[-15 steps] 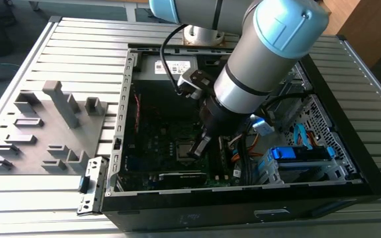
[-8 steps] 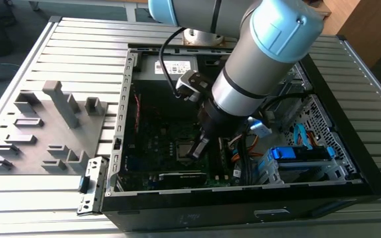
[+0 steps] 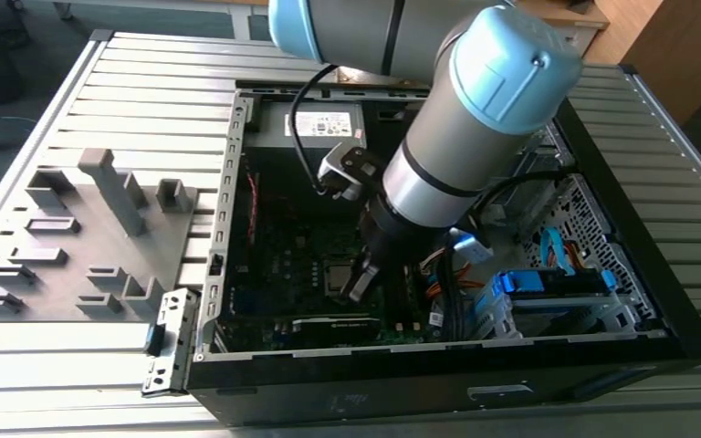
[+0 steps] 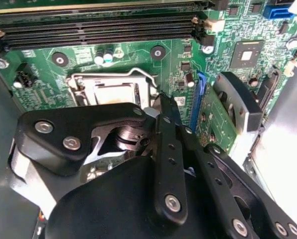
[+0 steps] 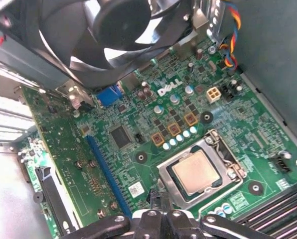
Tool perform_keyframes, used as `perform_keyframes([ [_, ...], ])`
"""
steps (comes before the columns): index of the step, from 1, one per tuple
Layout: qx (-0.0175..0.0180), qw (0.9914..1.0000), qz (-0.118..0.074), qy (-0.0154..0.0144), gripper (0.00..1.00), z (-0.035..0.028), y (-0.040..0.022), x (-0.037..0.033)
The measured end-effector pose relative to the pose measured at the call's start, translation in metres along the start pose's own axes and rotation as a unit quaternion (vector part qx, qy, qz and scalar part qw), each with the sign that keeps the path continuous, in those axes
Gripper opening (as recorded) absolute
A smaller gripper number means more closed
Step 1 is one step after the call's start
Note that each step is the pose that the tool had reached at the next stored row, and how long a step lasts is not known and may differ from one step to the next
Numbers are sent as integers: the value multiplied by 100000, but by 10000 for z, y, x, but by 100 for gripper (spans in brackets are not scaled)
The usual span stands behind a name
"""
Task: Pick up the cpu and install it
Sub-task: 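Install the first cpu locking lever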
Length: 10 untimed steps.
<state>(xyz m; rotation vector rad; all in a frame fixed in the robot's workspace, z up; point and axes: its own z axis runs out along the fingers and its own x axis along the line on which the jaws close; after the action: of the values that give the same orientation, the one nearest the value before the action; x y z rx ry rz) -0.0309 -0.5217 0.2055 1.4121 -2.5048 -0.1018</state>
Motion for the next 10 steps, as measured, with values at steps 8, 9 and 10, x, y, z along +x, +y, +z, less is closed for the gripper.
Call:
perform_keyframes([
  [8, 221, 99999, 131, 377, 11, 99, -20, -19],
  [9, 229, 99999, 155, 395, 11, 106, -21, -20],
  [10, 227, 99999, 191, 399, 11, 110, -24, -22],
])
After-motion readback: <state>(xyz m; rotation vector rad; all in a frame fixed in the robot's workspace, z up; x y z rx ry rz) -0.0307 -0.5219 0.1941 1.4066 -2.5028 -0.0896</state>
